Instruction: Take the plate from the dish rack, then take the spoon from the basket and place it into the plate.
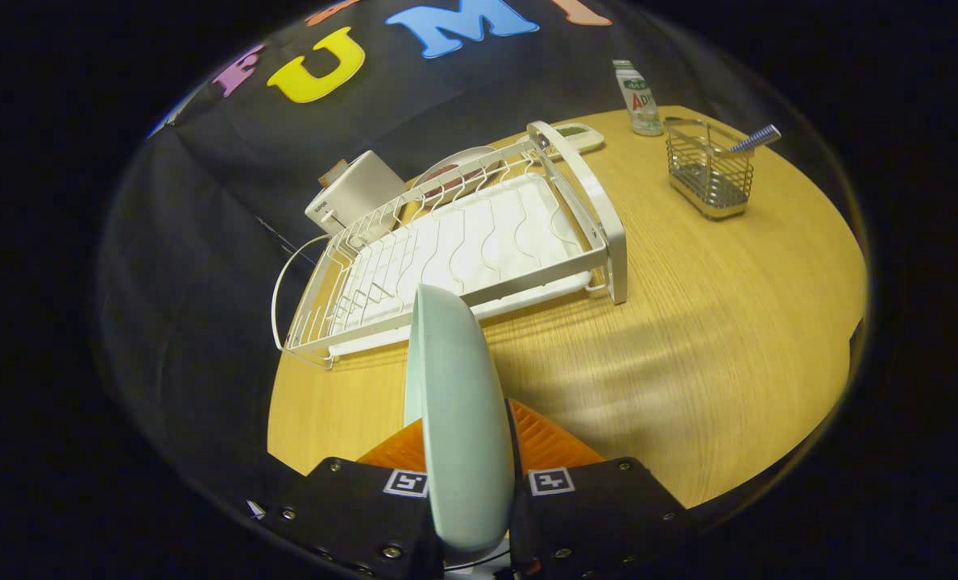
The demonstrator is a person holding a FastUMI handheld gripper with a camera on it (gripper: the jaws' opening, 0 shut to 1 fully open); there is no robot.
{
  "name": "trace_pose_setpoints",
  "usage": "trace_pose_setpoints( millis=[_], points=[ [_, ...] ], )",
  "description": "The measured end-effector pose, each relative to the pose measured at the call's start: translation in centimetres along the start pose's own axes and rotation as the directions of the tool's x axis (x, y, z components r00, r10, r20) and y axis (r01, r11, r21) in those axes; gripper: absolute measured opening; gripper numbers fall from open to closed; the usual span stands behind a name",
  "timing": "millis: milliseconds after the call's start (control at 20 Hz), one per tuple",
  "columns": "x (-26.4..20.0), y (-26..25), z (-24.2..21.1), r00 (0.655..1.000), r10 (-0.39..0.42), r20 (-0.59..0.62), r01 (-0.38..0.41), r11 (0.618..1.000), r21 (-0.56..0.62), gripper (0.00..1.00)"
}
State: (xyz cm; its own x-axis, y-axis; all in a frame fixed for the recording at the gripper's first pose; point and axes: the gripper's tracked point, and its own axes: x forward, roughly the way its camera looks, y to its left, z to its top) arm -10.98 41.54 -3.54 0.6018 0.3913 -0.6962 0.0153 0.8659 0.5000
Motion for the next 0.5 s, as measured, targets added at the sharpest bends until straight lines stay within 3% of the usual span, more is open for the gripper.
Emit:
trace_pose_setpoints(
  millis=[200,500],
  points=[
    [1.4,0.1,-1.3,0.997,0.075,-0.028,-0.07,0.987,0.146,0.29],
    [3.0,0.4,-1.9,0.988,0.146,-0.056,-0.125,0.953,0.277,0.3]
  ],
)
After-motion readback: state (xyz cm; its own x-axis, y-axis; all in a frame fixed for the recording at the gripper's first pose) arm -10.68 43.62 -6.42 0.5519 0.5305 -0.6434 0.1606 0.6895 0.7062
